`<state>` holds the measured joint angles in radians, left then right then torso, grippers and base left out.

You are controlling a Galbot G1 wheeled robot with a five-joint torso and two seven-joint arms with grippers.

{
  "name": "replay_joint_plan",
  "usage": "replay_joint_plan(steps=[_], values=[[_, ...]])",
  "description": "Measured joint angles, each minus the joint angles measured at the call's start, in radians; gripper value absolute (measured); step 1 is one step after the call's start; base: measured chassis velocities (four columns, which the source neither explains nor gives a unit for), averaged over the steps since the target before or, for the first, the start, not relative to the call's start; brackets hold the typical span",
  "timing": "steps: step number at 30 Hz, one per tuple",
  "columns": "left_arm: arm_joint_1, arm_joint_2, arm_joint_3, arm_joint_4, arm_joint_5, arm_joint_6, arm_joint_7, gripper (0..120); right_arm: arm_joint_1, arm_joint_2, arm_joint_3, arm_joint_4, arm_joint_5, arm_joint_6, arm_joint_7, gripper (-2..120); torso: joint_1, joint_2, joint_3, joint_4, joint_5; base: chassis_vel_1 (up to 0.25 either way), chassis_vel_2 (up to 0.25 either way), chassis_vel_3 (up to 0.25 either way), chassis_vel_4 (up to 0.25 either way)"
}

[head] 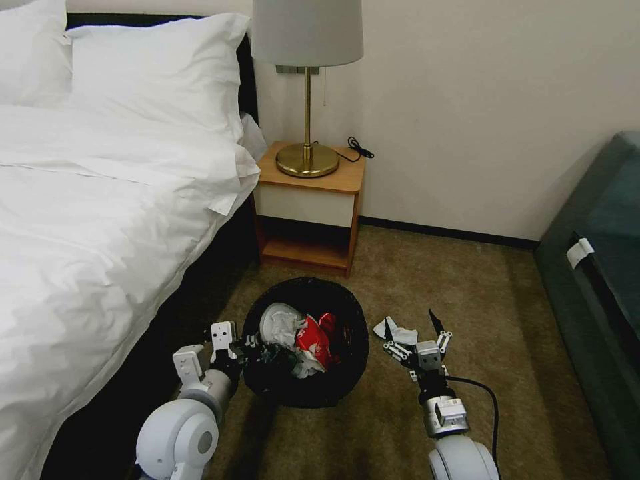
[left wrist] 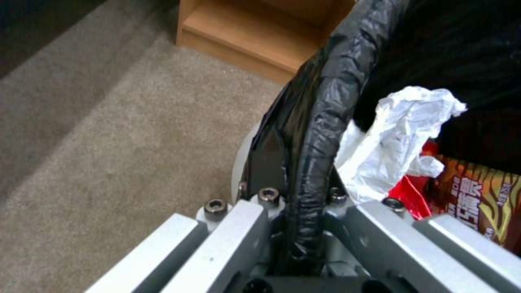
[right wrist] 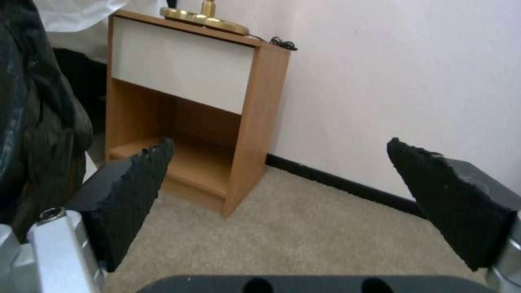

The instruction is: Pick up the trash bin, then pick up the garbage on the floor and place it into the trash bin.

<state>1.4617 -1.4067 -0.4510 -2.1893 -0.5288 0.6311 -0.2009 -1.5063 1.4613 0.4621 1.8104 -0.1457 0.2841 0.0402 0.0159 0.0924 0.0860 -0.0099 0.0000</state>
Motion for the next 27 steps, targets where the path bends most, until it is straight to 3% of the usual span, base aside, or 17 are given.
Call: replay_joint_plan(steps=[27], values=[[0.003, -0.004, 0.001, 0.008, 0.013, -0.007, 0.011, 0, 0.009, 0.009, 0.005, -0.016, 0.012, 0.015, -0.007, 100, 0.000, 0.000, 0.000, 0.0000, 0.0000, -0.014, 0.015, 0.015, -0.013]])
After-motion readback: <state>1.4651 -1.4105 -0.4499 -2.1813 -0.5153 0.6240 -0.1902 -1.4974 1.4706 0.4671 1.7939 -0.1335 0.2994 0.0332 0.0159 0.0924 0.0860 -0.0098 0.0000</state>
